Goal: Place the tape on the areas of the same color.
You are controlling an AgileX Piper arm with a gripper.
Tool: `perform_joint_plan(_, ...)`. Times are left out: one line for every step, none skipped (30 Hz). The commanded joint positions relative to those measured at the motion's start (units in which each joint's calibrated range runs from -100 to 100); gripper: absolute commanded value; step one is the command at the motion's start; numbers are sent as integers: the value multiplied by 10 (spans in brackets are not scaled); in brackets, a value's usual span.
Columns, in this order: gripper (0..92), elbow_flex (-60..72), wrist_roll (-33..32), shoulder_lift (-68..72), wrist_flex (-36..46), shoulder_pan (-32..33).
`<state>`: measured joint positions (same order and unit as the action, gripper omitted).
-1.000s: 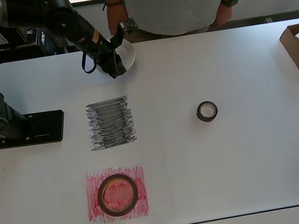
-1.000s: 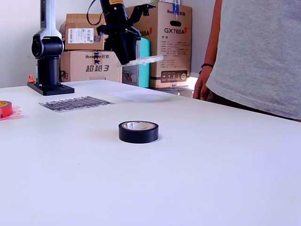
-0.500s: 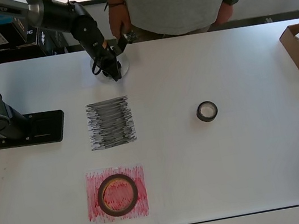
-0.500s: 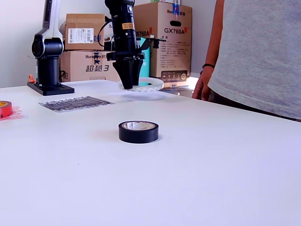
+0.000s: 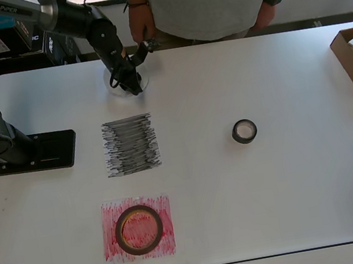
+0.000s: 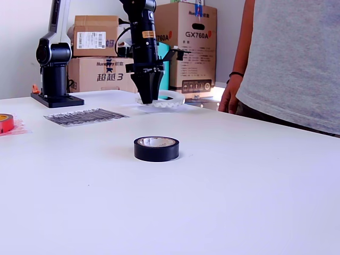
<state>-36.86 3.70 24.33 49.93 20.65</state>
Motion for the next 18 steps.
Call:
perform_joint_plan(0,-3,-3,-2,9,9)
perform_joint_plan(0,-3,-3,-2,9,10)
perform_joint_plan(0,-3,-3,-2,9,11)
perform_joint_plan(0,-3,-3,-2,9,11)
perform_joint_plan(0,-6,-3,-2,9,11)
perform_joint_plan(0,-10,-3,-2,7,11)
perform_joint_plan(0,-14,-3,-2,6,11)
perform_joint_plan(0,-19,-3,-2,5,11)
perform_joint_plan(0,-23,-3,-2,3,11)
perform_joint_plan(0,-24,-3,-2,3,11)
perform_joint_plan(0,-24,-3,-2,3,11)
perform_joint_plan(0,-24,-3,-2,3,11)
perform_joint_plan(0,-24,-3,-2,3,11)
perform_joint_plan(0,-23,-3,-2,3,11)
perform_joint_plan(0,-23,-3,-2,3,11)
perform_joint_plan(0,-22,-3,-2,3,11)
perform_joint_plan(0,-21,-3,-2,3,11)
perform_joint_plan(0,-20,-3,-2,3,11)
